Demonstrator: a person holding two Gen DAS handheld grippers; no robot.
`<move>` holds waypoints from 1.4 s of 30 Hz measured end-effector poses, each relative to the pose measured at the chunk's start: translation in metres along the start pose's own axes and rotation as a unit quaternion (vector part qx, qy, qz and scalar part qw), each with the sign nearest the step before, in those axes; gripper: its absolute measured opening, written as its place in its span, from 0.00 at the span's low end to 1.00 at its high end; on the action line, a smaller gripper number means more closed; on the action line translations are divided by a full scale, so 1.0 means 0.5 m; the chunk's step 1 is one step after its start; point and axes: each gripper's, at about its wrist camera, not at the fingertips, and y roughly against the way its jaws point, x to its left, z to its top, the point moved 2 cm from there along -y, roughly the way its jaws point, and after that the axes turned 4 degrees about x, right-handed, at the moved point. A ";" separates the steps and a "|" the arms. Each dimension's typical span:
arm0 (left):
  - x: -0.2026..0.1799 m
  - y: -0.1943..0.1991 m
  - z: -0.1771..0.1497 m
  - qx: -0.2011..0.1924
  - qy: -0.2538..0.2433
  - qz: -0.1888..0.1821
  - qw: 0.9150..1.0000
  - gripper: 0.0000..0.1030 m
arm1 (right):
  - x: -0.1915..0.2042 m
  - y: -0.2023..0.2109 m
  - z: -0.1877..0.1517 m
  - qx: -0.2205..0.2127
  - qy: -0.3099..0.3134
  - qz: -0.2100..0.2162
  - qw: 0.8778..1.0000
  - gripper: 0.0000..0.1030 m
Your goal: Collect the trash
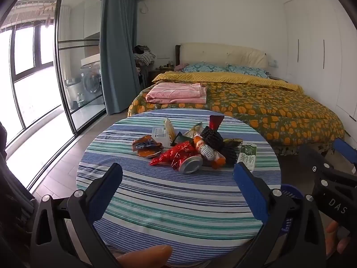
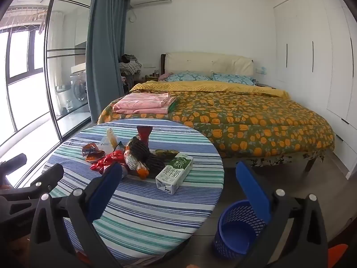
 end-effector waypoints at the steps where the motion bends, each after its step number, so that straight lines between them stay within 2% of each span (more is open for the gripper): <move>1: 0.000 0.001 0.000 -0.001 0.000 0.000 1.000 0.96 | 0.000 0.000 0.000 -0.001 0.000 0.000 1.000 0.96; 2: 0.001 -0.003 0.000 0.010 0.003 -0.001 1.000 0.96 | 0.000 0.000 0.000 0.000 0.001 0.000 1.000 0.96; 19: -0.020 -0.008 -0.030 0.005 -0.002 0.002 1.000 0.96 | -0.012 0.005 -0.003 -0.003 -0.001 -0.001 1.000 0.96; 42: -0.020 0.005 -0.018 0.013 0.001 -0.008 1.000 0.96 | -0.007 0.003 -0.004 -0.004 0.002 -0.003 1.000 0.96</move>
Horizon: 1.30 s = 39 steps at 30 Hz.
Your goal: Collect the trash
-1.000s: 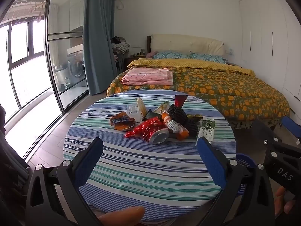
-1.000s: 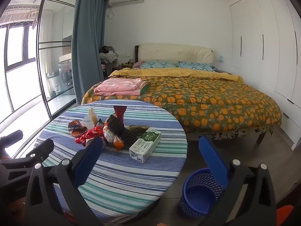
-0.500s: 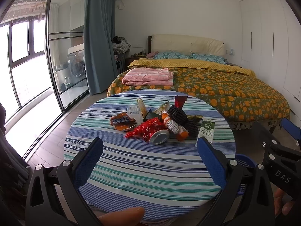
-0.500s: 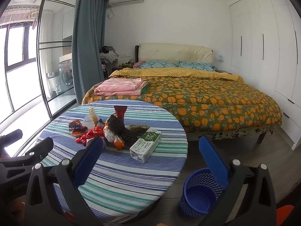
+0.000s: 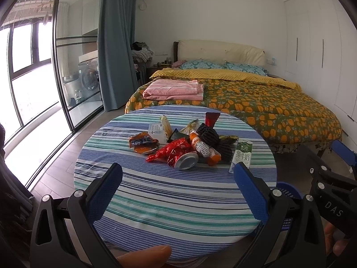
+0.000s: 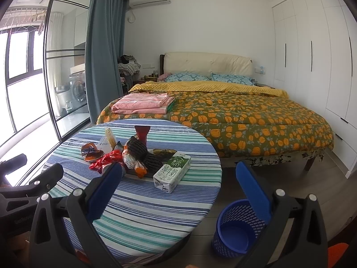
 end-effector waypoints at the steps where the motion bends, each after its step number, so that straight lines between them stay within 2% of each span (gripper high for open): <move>1: 0.002 -0.002 0.000 0.001 0.000 -0.001 1.000 0.96 | 0.001 0.000 0.000 0.000 0.000 0.000 1.000 0.96; 39: -0.001 -0.007 0.001 0.007 0.001 -0.005 1.000 0.96 | -0.011 0.005 0.000 -0.003 -0.005 -0.003 1.000 0.96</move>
